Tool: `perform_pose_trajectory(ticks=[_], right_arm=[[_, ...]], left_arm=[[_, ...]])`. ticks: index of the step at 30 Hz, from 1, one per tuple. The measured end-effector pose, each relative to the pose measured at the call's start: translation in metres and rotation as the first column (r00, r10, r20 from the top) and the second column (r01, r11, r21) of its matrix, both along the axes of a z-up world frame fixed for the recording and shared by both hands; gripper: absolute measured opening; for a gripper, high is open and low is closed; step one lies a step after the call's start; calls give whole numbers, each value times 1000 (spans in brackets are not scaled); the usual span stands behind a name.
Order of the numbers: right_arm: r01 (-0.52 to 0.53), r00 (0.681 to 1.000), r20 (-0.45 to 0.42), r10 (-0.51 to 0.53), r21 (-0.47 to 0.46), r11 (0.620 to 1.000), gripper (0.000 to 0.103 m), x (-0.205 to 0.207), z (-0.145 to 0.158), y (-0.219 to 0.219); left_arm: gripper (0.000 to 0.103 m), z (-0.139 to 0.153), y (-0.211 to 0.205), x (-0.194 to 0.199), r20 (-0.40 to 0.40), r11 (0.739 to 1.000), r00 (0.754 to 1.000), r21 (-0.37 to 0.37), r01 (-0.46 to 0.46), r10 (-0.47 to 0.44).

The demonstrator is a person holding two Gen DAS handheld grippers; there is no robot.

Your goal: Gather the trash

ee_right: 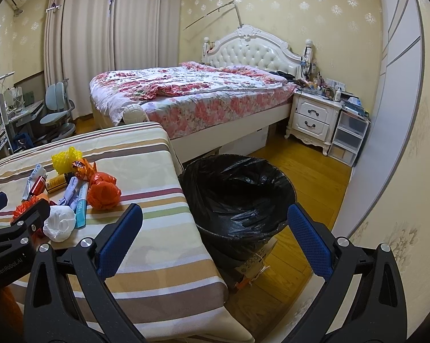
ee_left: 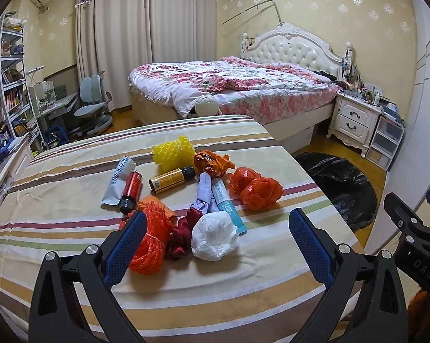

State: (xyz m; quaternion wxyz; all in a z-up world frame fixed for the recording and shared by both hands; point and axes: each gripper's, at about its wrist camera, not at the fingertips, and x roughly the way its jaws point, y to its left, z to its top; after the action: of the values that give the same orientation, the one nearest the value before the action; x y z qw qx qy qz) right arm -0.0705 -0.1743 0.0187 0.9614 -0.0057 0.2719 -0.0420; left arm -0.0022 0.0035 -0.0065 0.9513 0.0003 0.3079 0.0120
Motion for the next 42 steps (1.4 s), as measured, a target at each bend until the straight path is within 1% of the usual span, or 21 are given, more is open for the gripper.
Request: perform_pose_trajectory(ticks=[24,42], right_arm=[[1,1000,-3,-1,5,1000,99,0,0,-2],[3,1000,-6,-3,7,1000,99,-3,2,-2]], left_arm=[[97,0,-1,0,-2,1000,1000,2,0,0],[97,-7,-4,-4,-4,1000,1000,7,7,-7]])
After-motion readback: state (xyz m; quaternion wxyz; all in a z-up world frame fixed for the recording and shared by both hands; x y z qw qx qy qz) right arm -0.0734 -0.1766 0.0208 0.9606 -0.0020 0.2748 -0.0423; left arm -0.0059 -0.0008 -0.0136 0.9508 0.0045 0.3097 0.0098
